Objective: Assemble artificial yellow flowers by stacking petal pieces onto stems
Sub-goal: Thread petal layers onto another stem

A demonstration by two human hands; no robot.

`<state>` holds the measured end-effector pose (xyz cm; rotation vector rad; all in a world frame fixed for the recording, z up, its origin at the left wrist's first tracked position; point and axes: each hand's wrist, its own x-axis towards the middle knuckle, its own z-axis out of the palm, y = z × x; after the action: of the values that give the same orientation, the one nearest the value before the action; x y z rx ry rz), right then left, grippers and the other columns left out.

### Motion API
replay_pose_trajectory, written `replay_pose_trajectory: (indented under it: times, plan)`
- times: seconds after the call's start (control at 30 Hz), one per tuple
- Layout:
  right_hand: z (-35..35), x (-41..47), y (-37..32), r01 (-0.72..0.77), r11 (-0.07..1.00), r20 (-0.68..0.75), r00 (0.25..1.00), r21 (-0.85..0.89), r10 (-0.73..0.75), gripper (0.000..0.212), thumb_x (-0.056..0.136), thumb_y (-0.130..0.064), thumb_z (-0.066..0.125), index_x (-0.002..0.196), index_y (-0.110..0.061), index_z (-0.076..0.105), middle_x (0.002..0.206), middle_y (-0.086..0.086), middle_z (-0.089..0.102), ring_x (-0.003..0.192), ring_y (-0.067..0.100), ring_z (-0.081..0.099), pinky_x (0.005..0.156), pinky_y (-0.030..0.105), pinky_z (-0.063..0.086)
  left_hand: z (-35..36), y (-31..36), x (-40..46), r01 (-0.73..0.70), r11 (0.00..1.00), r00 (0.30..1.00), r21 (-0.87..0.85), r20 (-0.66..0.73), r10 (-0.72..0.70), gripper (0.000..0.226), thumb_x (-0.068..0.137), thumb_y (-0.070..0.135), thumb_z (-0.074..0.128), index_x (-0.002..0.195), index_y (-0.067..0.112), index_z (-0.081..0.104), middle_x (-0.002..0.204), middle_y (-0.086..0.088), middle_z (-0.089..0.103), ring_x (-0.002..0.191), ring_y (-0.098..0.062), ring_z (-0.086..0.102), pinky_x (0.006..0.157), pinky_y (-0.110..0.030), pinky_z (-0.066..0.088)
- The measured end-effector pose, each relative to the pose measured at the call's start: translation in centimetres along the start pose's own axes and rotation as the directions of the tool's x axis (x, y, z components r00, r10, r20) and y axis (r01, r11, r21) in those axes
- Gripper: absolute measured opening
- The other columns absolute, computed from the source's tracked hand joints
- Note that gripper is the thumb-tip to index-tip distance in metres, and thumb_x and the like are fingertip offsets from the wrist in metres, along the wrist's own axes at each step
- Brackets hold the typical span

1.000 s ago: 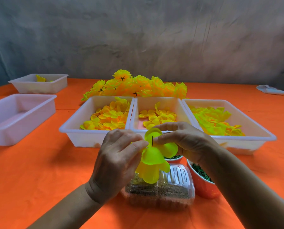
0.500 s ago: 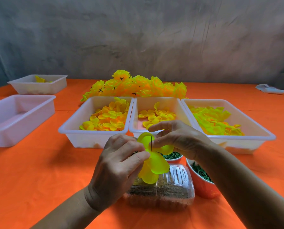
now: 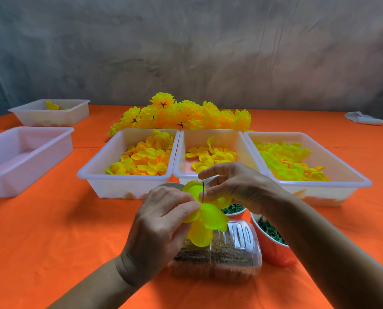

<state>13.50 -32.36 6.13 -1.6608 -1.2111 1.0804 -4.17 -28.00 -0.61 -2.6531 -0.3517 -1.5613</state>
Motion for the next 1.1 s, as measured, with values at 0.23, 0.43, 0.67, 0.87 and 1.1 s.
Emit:
replay_pose_trajectory:
  times: [0.23, 0.43, 0.67, 0.87, 1.1]
  plan:
    - [0.1, 0.0, 0.4, 0.017, 1.0, -0.001, 1.0, -0.01, -0.017, 0.048, 0.071, 0.002, 0.076, 0.116, -0.006, 0.063, 0.09, 0.01, 0.064, 0.074, 0.019, 0.06, 0.063, 0.026, 0.045, -0.1, 0.3, 0.1, -0.063, 0.996, 0.998, 0.07, 0.032, 0.061, 0.013, 0.082, 0.005, 0.062, 0.08, -0.001, 0.074, 0.084, -0.01, 0.068, 0.073, -0.032, 0.062, 0.071, -0.041, 0.048]
    - [0.4, 0.1, 0.8, 0.023, 0.998, -0.006, 1.0, -0.059, -0.023, 0.047, 0.069, 0.002, 0.078, 0.113, -0.007, 0.063, 0.099, 0.016, 0.067, 0.081, 0.021, 0.063, 0.075, 0.03, 0.047, -0.1, 0.6, 0.0, -0.109, 0.988, 0.994, 0.111, 0.026, 0.107, 0.013, 0.083, 0.005, 0.063, 0.081, 0.0, 0.074, 0.077, -0.008, 0.069, 0.069, -0.029, 0.063, 0.071, -0.038, 0.049]
    - [-0.3, 0.4, 1.2, 0.024, 1.0, -0.005, 1.0, 0.01, -0.024, 0.034, 0.071, 0.003, 0.075, 0.098, -0.014, 0.066, 0.086, 0.007, 0.07, 0.078, 0.02, 0.065, 0.072, 0.031, 0.047, 0.0, 0.1, -0.2, -0.118, 0.987, 0.993, 0.108, -0.017, 0.121, 0.024, 0.089, 0.007, 0.056, 0.074, 0.001, 0.075, 0.072, -0.008, 0.068, 0.065, -0.028, 0.061, 0.069, -0.036, 0.048]
    - [-0.2, 0.7, 1.6, 0.024, 1.0, -0.005, 1.0, 0.001, -0.024, 0.03, 0.071, 0.0, 0.077, 0.092, -0.018, 0.067, 0.083, 0.004, 0.069, 0.076, 0.016, 0.063, 0.066, 0.027, 0.044, 0.2, -0.2, -0.3, -0.11, 0.982, 0.993, 0.152, -0.027, 0.116, 0.028, 0.091, 0.008, 0.054, 0.074, 0.004, 0.075, 0.07, -0.006, 0.066, 0.068, -0.025, 0.055, 0.068, -0.031, 0.042]
    - [-0.1, 0.8, 1.9, 0.018, 1.0, 0.015, 1.0, -0.015, -0.018, 0.028, 0.069, 0.0, 0.078, 0.089, -0.017, 0.067, 0.081, 0.003, 0.069, 0.074, 0.014, 0.063, 0.064, 0.025, 0.042, 0.1, -0.2, -0.5, -0.143, 0.978, 0.99, 0.153, 0.023, 0.141, 0.021, 0.088, 0.006, 0.057, 0.077, 0.004, 0.075, 0.073, -0.009, 0.066, 0.066, -0.027, 0.058, 0.07, -0.03, 0.038]
